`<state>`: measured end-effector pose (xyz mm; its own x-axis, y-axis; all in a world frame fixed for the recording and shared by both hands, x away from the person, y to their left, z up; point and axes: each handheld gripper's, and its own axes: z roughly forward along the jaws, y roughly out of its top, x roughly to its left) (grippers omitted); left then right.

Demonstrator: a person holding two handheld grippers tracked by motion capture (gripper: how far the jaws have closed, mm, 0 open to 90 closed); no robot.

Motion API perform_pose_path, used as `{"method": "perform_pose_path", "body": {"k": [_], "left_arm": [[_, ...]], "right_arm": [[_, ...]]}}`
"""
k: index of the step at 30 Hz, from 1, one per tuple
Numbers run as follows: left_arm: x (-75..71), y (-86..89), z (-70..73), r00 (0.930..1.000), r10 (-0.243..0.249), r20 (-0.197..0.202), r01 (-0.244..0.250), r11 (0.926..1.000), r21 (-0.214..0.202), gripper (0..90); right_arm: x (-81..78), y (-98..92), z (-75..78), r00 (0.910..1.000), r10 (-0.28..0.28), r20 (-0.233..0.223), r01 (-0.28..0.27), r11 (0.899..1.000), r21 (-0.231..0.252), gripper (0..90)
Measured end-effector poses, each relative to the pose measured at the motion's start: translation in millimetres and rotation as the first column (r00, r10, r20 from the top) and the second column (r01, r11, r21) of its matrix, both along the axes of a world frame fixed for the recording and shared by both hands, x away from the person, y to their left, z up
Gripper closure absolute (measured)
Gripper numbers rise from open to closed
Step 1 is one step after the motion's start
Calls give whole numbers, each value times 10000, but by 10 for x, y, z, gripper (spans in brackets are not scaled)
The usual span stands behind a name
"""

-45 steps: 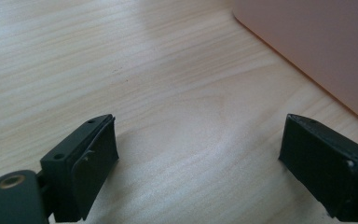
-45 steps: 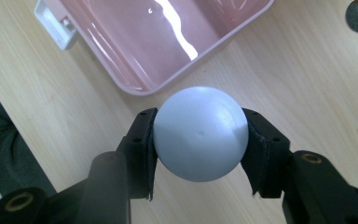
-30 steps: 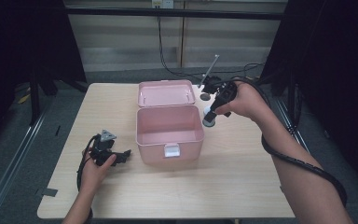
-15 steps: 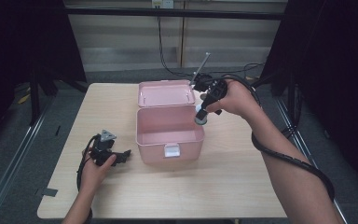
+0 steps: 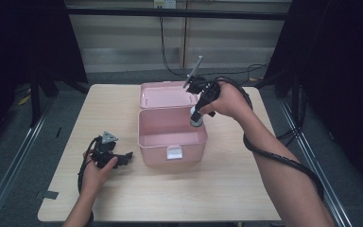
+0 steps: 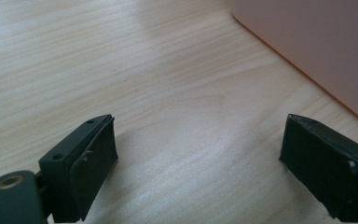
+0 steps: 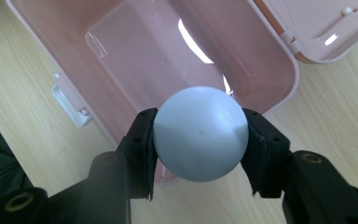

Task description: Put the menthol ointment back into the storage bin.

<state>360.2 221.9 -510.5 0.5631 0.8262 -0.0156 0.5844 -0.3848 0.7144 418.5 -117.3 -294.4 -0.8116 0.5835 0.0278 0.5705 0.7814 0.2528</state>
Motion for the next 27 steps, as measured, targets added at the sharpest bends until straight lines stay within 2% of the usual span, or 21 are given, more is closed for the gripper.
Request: {"method": "perform_pose_path", "body": {"k": [10, 27], "left_arm": [[0, 0, 0, 10000, -10, 7, 10, 10000, 17, 97], [1, -1, 0, 10000, -25, 2, 25, 10000, 11, 93]], "right_arm": [[103, 38, -115, 9992, -394, -12, 394, 9992, 121, 511], [237, 207, -321, 9982, -601, -76, 600, 9981, -148, 510]]}}
